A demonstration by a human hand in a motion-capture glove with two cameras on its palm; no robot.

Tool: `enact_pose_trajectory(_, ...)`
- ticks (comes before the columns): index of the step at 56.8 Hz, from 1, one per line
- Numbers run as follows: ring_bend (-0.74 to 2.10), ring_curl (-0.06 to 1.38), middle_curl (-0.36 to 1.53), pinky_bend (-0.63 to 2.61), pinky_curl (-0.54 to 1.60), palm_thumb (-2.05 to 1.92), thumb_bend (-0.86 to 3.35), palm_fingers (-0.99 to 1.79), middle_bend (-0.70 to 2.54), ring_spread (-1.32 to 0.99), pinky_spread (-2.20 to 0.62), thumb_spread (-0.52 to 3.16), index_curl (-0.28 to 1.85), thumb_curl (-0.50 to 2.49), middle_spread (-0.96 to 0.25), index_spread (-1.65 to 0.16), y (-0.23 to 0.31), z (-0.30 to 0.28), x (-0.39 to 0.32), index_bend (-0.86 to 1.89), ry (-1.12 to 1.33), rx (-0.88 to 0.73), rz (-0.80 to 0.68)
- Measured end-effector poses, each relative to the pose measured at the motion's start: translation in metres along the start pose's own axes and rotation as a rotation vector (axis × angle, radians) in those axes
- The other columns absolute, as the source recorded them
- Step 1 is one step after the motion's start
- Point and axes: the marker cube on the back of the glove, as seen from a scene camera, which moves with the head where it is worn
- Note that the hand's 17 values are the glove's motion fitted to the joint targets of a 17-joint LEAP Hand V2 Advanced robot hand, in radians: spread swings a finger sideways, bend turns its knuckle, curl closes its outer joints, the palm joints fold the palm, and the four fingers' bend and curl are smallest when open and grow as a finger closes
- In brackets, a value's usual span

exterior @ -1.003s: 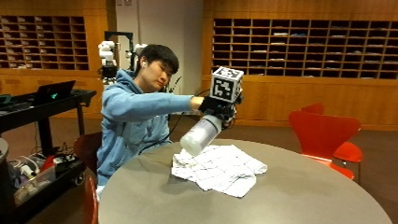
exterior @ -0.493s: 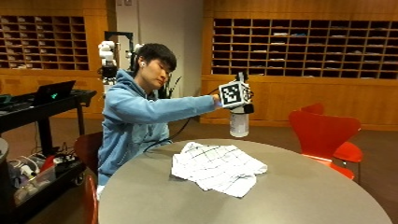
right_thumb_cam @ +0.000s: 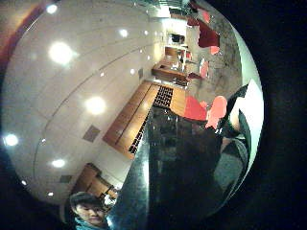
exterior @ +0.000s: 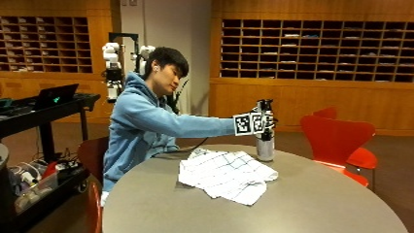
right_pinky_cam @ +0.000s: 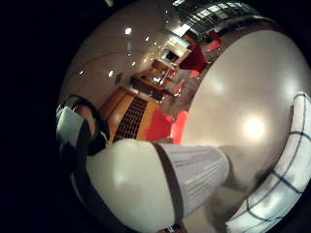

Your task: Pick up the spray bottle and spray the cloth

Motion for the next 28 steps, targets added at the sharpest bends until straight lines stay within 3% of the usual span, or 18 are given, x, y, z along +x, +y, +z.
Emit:
enact_pose_trajectory(14, 0.67, 0.47, 0.53, 0.39, 0.4, 0.9, -0.03, 1.31, 0.65, -0.18, -0.24, 0.23, 0.54, 0.83, -0.11, -0.17, 0.0, 0.004, 0.006, 0.45, 0.077, -0.089, -0.022)
enact_pose_trajectory(21, 0.6, 0.45, 0.48, 0.47, 0.42, 0.87, -0.03, 0.95, 0.47, -0.17, -0.18, 0.43, 0.48, 0.8, -0.13, -0.2, 0.006, -0.001, 0.009, 0.15, 0.125, -0.145, -0.029)
enact_pose_trajectory(28, 0.51, 0.44, 0.46, 0.46, 0.43, 0.77, -0.05, 0.66, 0.4, -0.14, -0.08, 0.71, 0.4, 0.73, -0.12, -0.23, 0.011, -0.02, 0.008, 0.05, 0.123, -0.155, -0.036)
